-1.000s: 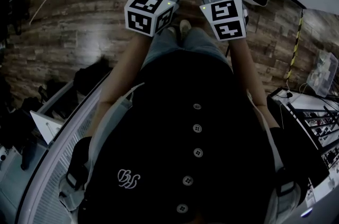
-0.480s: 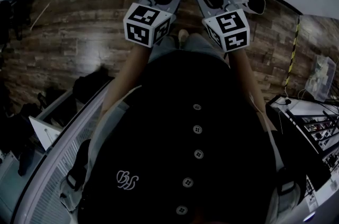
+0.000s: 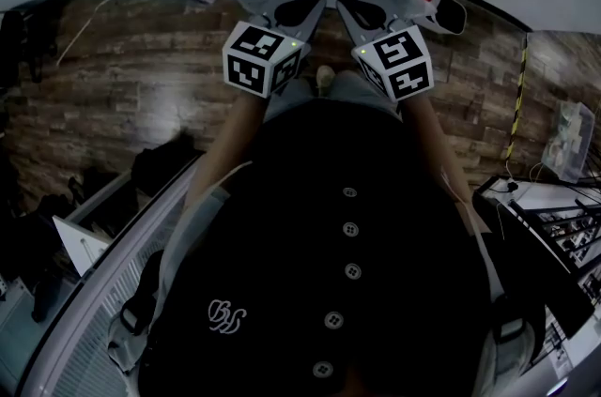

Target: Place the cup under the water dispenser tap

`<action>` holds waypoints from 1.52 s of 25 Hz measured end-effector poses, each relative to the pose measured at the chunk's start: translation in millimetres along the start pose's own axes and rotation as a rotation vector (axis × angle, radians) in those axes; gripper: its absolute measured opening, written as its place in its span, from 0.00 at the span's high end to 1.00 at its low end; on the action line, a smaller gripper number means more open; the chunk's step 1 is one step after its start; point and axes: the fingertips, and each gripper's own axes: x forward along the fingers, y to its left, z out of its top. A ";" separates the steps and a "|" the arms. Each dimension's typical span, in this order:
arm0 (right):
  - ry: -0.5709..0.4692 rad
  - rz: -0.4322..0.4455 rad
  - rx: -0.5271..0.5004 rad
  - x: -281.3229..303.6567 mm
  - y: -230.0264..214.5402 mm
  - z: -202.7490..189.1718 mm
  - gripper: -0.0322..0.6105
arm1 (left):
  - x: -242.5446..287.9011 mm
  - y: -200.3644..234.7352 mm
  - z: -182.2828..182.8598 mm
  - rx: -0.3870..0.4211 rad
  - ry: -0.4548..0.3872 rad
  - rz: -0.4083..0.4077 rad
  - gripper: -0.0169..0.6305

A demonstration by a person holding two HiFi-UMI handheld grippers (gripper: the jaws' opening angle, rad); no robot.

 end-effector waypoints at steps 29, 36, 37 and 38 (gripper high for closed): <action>0.043 -0.029 0.011 -2.5 8.7 -20.5 0.95 | -4.3 -10.0 -22.6 -0.008 0.059 -0.035 0.98; 0.054 -0.020 0.010 -3.1 12.2 -22.1 0.95 | -3.8 -11.3 -25.6 -0.014 0.066 -0.035 0.98; 0.052 -0.023 0.014 -3.2 11.7 -21.7 0.95 | -4.0 -10.6 -25.8 -0.015 0.067 -0.035 0.98; 0.048 -0.026 0.018 -3.2 11.1 -20.8 0.95 | -4.4 -9.7 -25.6 -0.015 0.067 -0.033 0.98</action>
